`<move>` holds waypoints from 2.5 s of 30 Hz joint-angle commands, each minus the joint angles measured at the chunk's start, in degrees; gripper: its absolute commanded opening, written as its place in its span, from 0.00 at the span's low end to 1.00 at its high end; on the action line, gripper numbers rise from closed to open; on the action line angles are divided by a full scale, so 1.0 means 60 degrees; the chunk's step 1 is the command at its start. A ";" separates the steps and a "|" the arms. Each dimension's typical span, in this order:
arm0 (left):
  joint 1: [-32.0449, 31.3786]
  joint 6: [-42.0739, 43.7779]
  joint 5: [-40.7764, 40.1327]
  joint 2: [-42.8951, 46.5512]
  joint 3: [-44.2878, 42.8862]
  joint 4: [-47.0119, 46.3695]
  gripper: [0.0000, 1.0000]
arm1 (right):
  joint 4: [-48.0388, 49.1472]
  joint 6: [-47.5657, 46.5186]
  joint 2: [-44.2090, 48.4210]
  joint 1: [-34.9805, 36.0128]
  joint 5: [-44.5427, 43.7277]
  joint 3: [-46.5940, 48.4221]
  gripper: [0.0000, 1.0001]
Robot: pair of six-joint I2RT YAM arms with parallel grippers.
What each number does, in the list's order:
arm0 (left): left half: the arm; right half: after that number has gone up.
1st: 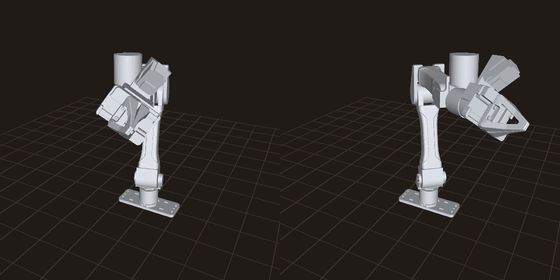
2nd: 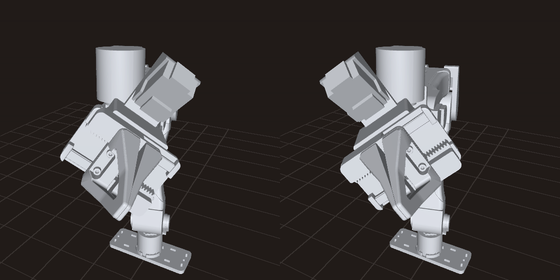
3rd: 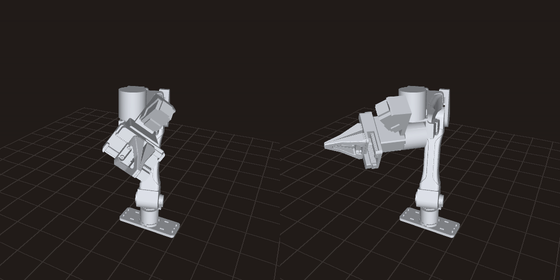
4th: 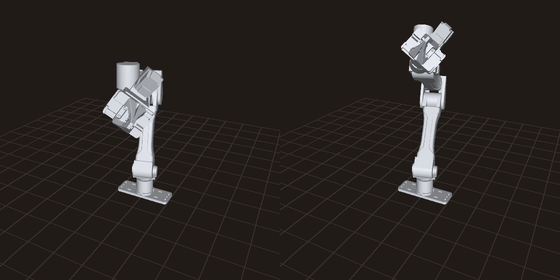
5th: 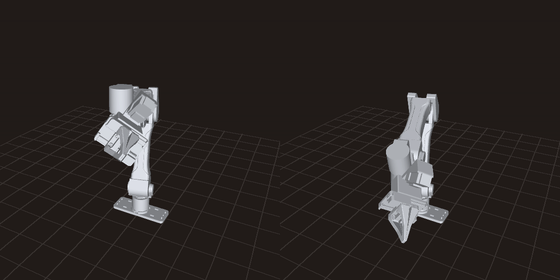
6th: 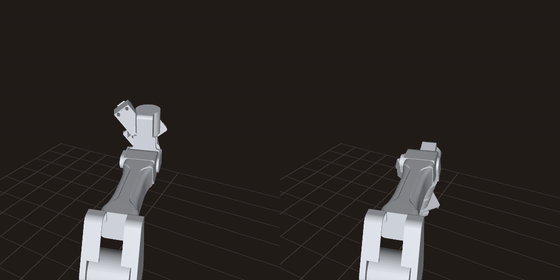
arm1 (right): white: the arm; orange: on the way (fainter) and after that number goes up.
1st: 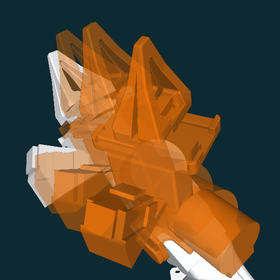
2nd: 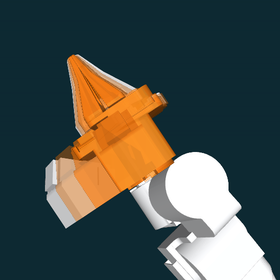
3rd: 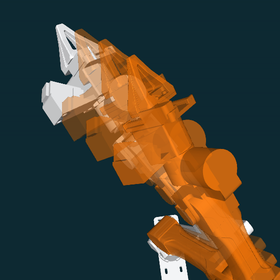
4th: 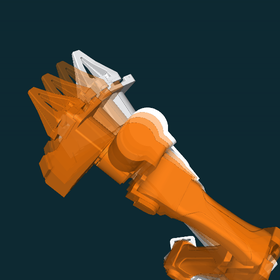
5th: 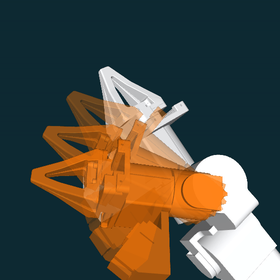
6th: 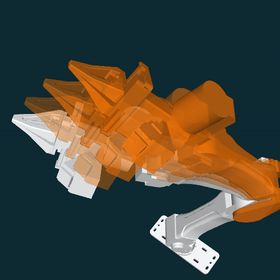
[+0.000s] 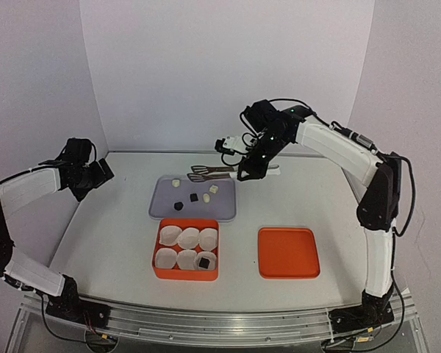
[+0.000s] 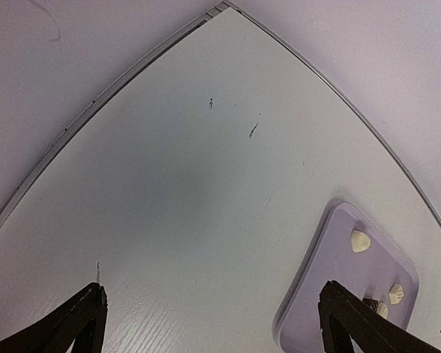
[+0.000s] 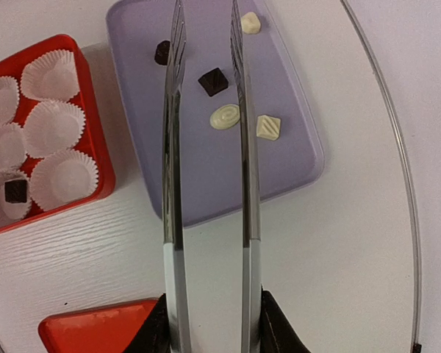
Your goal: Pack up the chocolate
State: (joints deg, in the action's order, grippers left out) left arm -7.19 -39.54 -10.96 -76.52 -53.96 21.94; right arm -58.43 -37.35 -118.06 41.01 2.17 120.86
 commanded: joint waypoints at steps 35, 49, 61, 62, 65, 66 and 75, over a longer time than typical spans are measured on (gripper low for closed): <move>-0.0008 -0.0163 -0.0593 -0.0564 -0.0642 0.0646 1.00 | 0.0705 -0.1230 -0.3286 -0.0666 0.0467 0.2086 0.38; -0.0017 -0.0144 -0.0562 -0.0737 -0.0745 0.0660 1.00 | 0.0714 -0.1300 -0.3869 -0.0674 0.0490 0.2559 0.40; -0.0015 -0.0118 -0.0538 -0.0810 -0.0876 0.0684 1.00 | 0.0705 -0.1196 -0.3873 -0.0726 0.0623 0.2525 0.26; -0.0016 -0.0117 -0.0529 -0.0825 -0.0886 0.0675 1.00 | 0.0708 -0.1168 -0.3857 -0.0724 0.0643 0.2532 0.24; -0.0011 -0.0132 -0.0510 -0.0854 -0.0896 0.0639 1.00 | 0.0725 -0.1059 -0.3774 -0.0722 0.0724 0.2607 0.18; -0.0015 -0.0139 -0.0506 -0.0864 -0.0904 0.0613 1.00 | 0.0727 -0.0996 -0.3730 -0.0726 0.0782 0.2663 0.17; -0.0013 -0.0169 -0.0249 -0.0764 -0.0831 0.0233 1.00 | 0.0789 -0.0005 -0.2249 -0.0726 0.1644 0.2079 0.12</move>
State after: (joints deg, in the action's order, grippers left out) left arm -7.18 -40.51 -13.47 -81.28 -57.04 25.48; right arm -54.87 -41.78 -140.79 36.77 6.50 134.40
